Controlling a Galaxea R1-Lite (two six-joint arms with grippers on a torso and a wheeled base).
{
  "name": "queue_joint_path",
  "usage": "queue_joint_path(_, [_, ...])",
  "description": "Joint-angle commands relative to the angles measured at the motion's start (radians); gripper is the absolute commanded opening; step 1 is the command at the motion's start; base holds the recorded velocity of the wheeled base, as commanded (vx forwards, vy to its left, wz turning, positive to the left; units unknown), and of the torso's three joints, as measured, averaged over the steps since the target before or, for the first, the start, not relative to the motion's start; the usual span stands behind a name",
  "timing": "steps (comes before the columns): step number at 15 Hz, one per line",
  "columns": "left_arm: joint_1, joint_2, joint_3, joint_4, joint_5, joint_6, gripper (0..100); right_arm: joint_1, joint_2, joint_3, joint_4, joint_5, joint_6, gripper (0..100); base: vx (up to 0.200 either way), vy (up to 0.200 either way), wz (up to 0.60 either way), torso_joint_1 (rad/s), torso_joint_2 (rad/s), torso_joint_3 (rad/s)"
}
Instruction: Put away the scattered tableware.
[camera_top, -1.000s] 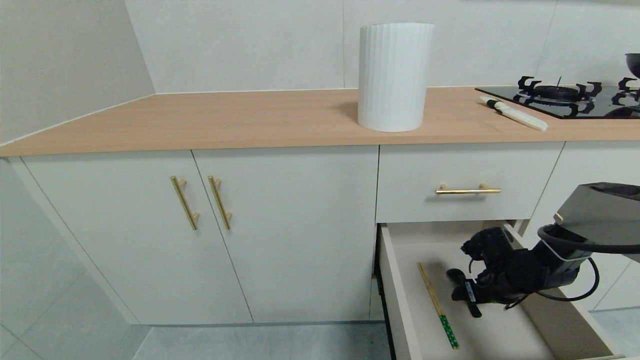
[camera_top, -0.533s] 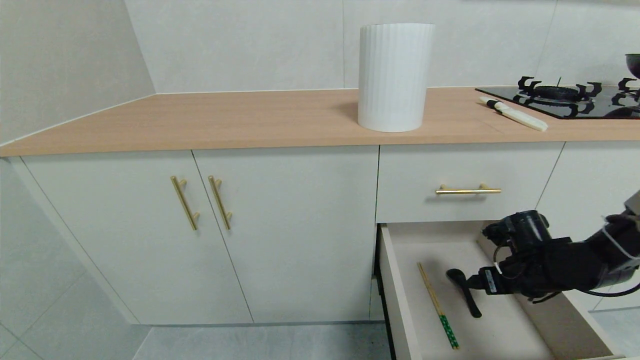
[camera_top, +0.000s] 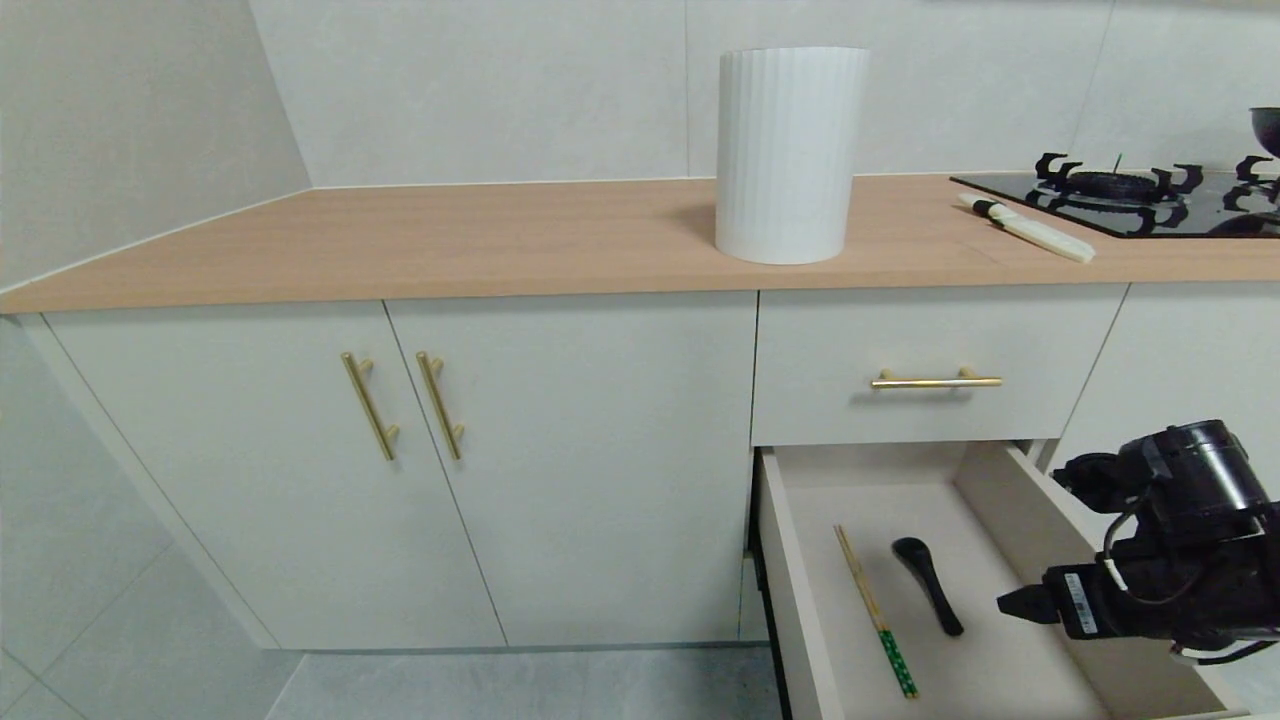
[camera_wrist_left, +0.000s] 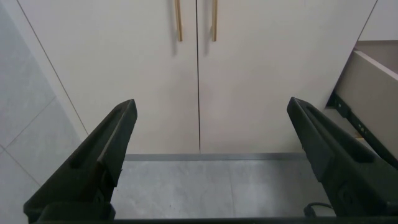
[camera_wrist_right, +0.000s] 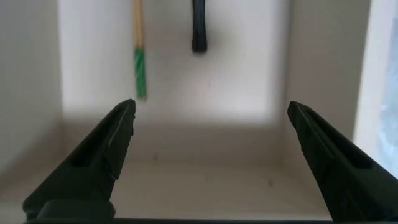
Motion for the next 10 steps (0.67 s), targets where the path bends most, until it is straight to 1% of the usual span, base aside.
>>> queue_joint_path(1, [0.000,0.000,0.000,0.000,0.001,0.000,100,-0.001,-0.149,-0.032,0.103,0.048,-0.007,100,0.000,0.000,0.00,0.000,0.00,0.000])
queue_joint_path(2, [0.000,0.000,0.000,0.002,0.001,0.000,100,0.002,-0.182,-0.049,0.169,0.075,-0.010,100,0.000,0.000,0.00,0.000,0.00,0.000])
queue_joint_path(3, [0.000,0.000,0.000,0.000,0.001,0.000,100,0.002,-0.194,-0.051,0.184,0.080,-0.017,100,0.000,0.000,0.00,0.000,0.00,0.000])
queue_joint_path(10, [0.000,0.000,0.000,0.000,0.001,0.000,100,0.004,-0.200,-0.045,0.186,0.080,-0.034,100,0.000,0.000,0.00,0.000,0.00,0.000])
